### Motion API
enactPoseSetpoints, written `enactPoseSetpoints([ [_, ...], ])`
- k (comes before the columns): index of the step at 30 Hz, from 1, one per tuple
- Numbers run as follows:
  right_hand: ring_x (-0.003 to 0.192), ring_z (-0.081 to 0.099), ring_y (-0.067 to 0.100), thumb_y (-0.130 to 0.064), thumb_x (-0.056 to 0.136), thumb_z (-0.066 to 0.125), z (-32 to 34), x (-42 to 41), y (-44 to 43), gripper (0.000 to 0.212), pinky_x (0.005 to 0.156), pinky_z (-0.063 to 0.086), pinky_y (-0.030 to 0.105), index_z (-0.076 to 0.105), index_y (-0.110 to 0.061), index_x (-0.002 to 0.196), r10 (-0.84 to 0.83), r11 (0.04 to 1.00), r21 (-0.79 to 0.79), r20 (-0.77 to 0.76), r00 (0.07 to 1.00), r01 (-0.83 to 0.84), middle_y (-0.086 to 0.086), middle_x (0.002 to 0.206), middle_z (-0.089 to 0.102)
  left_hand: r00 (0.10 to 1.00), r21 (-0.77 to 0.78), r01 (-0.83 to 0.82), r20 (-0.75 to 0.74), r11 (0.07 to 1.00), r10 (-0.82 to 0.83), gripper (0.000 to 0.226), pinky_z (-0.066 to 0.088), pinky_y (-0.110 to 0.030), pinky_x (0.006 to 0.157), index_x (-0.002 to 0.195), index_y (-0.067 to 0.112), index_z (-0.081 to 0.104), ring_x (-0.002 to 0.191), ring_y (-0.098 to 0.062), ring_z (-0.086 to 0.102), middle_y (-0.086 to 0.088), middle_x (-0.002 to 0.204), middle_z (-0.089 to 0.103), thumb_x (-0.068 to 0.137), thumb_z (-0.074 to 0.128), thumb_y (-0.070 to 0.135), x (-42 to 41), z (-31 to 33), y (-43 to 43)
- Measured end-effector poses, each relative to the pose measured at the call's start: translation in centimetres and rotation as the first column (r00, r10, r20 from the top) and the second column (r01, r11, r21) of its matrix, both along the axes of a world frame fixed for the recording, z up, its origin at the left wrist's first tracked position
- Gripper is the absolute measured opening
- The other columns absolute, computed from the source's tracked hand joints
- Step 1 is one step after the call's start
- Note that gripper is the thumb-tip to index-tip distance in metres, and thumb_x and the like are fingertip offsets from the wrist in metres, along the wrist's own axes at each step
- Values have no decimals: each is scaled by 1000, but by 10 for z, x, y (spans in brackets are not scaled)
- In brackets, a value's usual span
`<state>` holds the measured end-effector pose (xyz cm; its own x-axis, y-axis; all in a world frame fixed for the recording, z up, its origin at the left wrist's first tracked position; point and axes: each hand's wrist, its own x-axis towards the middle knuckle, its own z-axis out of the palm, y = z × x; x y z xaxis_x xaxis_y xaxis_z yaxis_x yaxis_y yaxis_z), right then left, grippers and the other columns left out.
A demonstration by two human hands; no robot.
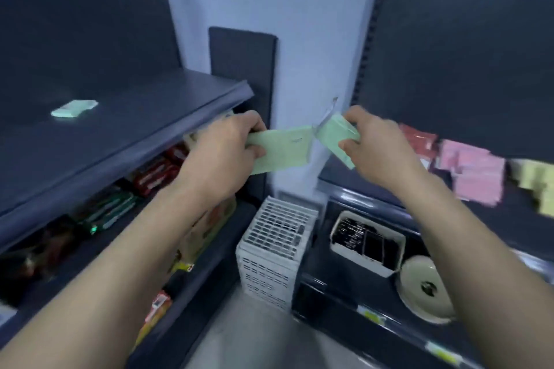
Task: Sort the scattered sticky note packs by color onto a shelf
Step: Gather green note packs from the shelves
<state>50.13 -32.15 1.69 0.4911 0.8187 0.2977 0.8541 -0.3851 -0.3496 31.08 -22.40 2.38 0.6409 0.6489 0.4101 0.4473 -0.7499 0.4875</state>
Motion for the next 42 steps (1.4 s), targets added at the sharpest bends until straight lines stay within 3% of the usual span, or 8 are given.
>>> enactPoseSetpoints([
  [7,89,54,34,-12,89,52,5,120,-191,25,71,45,39,50,-18,113,-396,918,13,-14,918,396,14,100,64,936,-26,349,-33,937,-350,12,37,-30,67,85,21,54,79,-21,50,1,81,57,84,62,12,175,-3,-128],
  [12,87,53,35,-9,90,51,7,172,-307,27,72,47,40,49,-18,115,-651,759,10,-18,759,651,14,96,62,799,-50,596,-62,801,-598,10,38,-31,67,92,18,55,78,-20,51,3,85,58,85,61,14,278,-3,-213],
  [17,91,53,37,-12,91,50,-3,210,-377,29,73,43,39,47,-20,119,-806,592,-28,-13,592,805,16,103,61,630,-131,765,-51,630,-775,15,40,-30,63,91,22,53,59,-12,47,-1,91,60,85,62,12,359,-16,-272],
  [21,88,52,37,-12,92,49,-2,247,-404,33,73,46,39,46,-19,124,-869,492,-34,27,493,870,19,106,61,562,-163,810,-61,564,-825,15,36,-27,60,90,26,54,66,-15,50,2,94,59,85,63,15,421,-27,-294],
  [24,79,45,32,-11,92,48,4,280,-408,34,68,42,37,46,-18,126,-889,453,-22,58,453,891,16,97,60,531,-166,828,-79,536,-844,11,39,-30,58,91,22,57,75,-18,53,4,93,60,85,63,16,464,-30,-298],
  [29,79,49,33,-11,93,47,6,324,-410,34,67,45,38,44,-17,126,-915,397,-20,63,397,918,14,91,58,475,-210,852,-75,480,-877,13,34,-26,55,87,23,53,76,-19,50,5,91,58,85,63,15,527,-36,-305],
  [34,76,45,32,-11,92,47,-2,355,-429,33,65,43,37,44,-17,124,-943,326,-42,63,328,944,14,92,60,389,-309,866,-79,393,-918,12,43,-31,70,91,20,56,86,-18,57,4,97,60,84,65,19,578,-50,-332],
  [42,76,46,33,-10,92,47,-9,415,-460,32,69,47,39,45,-16,123,-938,339,-65,51,343,938,15,90,58,307,-411,848,-137,336,-942,11,36,-26,66,90,16,51,82,-16,50,3,95,55,86,61,11,644,-80,-378],
])
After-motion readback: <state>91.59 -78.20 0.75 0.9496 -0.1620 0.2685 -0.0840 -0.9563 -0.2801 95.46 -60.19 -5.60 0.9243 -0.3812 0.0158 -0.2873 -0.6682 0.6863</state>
